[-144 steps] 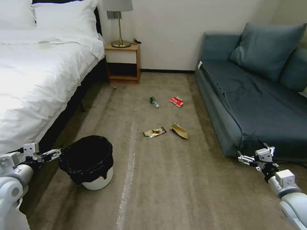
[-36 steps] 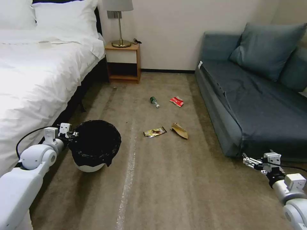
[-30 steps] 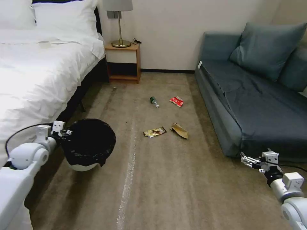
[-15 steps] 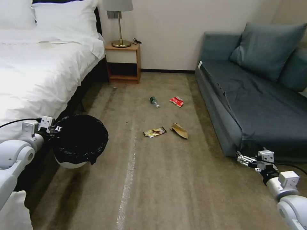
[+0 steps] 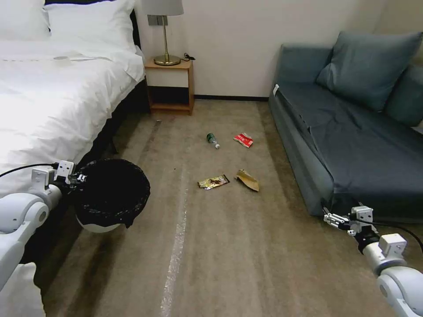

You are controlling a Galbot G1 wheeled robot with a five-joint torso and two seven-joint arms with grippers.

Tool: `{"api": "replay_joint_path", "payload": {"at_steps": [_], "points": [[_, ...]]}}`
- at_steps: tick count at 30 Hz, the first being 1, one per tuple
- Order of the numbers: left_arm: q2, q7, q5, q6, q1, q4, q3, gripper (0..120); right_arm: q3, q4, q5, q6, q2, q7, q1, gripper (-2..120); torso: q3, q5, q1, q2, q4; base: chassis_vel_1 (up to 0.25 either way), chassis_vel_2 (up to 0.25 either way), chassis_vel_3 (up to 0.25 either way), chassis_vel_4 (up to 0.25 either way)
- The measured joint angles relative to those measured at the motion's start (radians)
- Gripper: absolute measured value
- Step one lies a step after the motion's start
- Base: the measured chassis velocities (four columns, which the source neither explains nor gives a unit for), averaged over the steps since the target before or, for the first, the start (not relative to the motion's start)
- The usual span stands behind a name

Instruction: Pick up the trash bin, then pick up the garbage on the floor and place it into the trash bin.

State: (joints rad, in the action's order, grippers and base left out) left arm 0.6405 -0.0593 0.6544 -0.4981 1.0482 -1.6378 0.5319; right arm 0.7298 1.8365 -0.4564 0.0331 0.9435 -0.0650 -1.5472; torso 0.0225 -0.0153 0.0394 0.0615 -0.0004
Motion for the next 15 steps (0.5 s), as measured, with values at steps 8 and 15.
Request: {"api": "replay_joint_path", "payload": {"at_steps": [8, 15], "points": [[0.002, -0.004, 0.002, 0.005, -0.015, 0.009, -0.017, 4, -0.059, -0.006, 0.004, 0.021, 0.013, -0.002, 0.048, 100, 0.0, 0.0, 0.0, 0.0, 0.0002, 0.0, 0.0, 0.0, 0.0], [0.003, -0.005, 0.004, 0.008, -0.025, 0.018, -0.022, 4, -0.096, -0.024, 0.011, 0.026, 0.011, -0.001, 0.07, 100, 0.0, 0.0001, 0.0, 0.0, 0.0, 0.0, 0.0, 0.0, 0.0]]}}
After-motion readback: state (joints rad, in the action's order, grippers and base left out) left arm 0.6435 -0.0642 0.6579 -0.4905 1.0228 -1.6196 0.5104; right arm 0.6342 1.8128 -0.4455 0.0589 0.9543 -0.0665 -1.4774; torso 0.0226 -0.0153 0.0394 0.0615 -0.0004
